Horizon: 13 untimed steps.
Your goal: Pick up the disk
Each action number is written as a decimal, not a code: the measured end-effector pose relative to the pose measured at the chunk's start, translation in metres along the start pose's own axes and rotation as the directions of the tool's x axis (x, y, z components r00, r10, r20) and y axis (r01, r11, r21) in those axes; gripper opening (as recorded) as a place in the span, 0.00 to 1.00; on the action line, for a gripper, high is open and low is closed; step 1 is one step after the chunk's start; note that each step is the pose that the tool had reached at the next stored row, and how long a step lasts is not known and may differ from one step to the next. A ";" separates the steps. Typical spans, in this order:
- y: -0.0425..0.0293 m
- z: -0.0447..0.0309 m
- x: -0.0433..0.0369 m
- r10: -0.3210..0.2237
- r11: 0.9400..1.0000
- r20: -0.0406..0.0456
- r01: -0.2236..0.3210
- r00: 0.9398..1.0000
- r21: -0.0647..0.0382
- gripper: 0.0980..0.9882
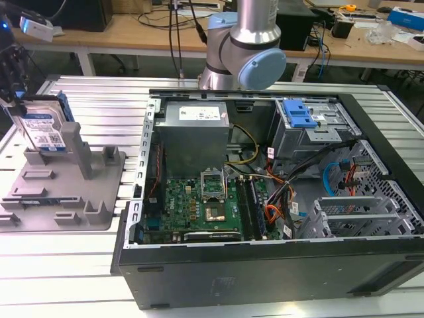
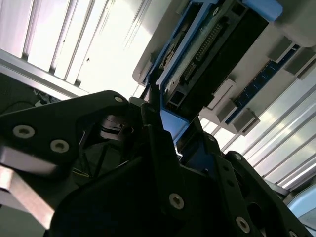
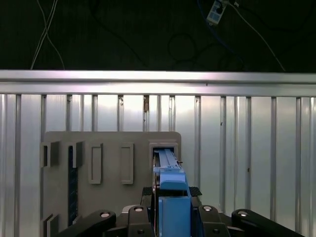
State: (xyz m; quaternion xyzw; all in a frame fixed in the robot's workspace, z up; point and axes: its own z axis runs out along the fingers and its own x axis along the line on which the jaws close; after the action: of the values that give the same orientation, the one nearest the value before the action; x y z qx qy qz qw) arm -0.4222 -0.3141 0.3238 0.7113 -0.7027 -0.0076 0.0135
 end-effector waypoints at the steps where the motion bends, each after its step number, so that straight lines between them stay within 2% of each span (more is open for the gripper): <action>1: 0.0001 -0.0038 0.0002 0.000 1.000 0.001 0.000 1.000 0.000 0.30; 3: 0.0004 -0.0128 0.0004 0.000 1.000 0.002 0.000 1.000 0.000 0.30; 7: 0.0013 -0.0456 0.0013 0.000 1.000 0.006 0.000 1.000 0.000 0.30; 13: 0.0022 -0.0766 0.0025 0.000 1.000 0.008 0.000 1.000 0.000 0.30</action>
State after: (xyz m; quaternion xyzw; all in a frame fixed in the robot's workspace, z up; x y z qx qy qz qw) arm -0.4221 -0.3160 0.4005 0.7114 -0.7026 -0.0106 0.0105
